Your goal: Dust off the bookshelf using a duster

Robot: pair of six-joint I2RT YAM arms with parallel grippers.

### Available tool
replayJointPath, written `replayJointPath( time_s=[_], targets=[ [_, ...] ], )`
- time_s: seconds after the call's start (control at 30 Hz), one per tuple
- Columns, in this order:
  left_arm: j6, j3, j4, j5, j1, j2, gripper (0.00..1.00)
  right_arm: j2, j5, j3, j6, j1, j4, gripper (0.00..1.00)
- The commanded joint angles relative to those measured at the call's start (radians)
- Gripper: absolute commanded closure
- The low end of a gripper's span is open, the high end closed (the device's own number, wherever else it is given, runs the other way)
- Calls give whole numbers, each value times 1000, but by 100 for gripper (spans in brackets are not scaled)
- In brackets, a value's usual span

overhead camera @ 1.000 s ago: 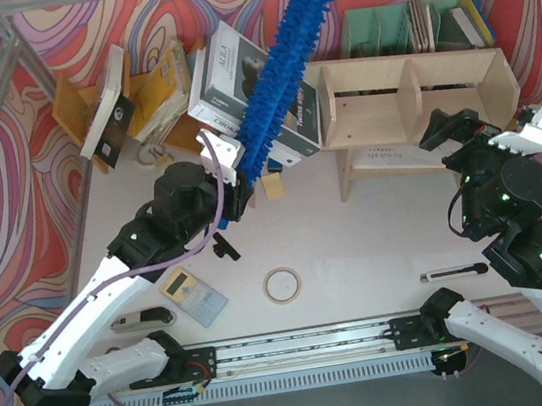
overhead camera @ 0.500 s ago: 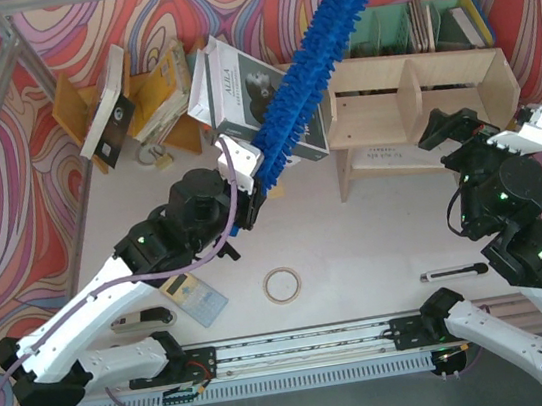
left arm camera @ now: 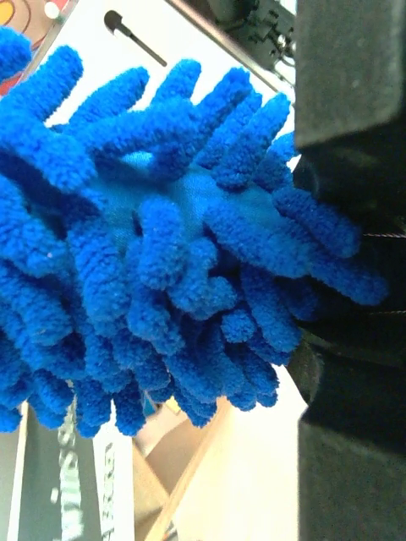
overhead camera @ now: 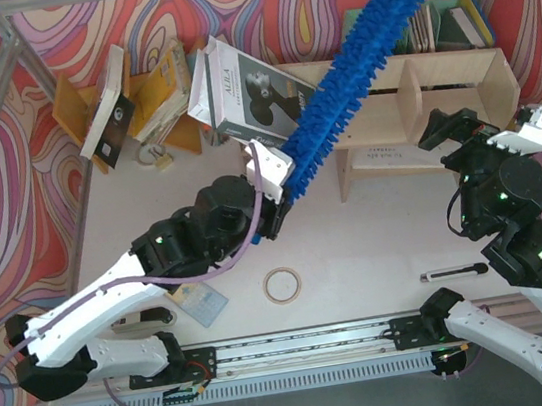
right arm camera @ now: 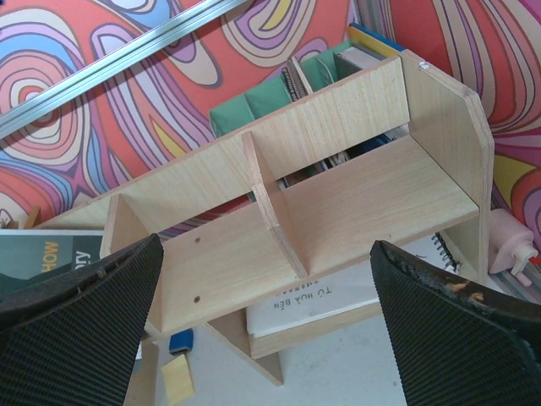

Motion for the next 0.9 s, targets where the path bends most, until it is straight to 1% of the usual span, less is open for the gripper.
replayJointPath(
  time_s=[0.0,0.2,0.33,0.47,0.63,0.77,0.87],
  targets=[
    [-87,19,43,-90,-77,39,100,-5,-1,22,2,1,-8,1],
    [-260,-9,113,-98,-109,121,100,2,-14,50,-7,2,-14,1],
    [-322,33,122,-103,-109,208,100,10,-29,64,-12,2,-18,1],
    [-371,139,93,-130,-109,313,100,21,-41,85,-12,1,-39,1],
    [-380,307,24,-134,-109,456,100,25,-42,130,-30,1,-56,1],
    [-382,413,-22,-100,-109,547,100,24,-31,178,-67,1,-58,1],
    [-389,461,-38,-46,-109,597,100,25,-24,215,-93,2,-51,1]
  ],
)
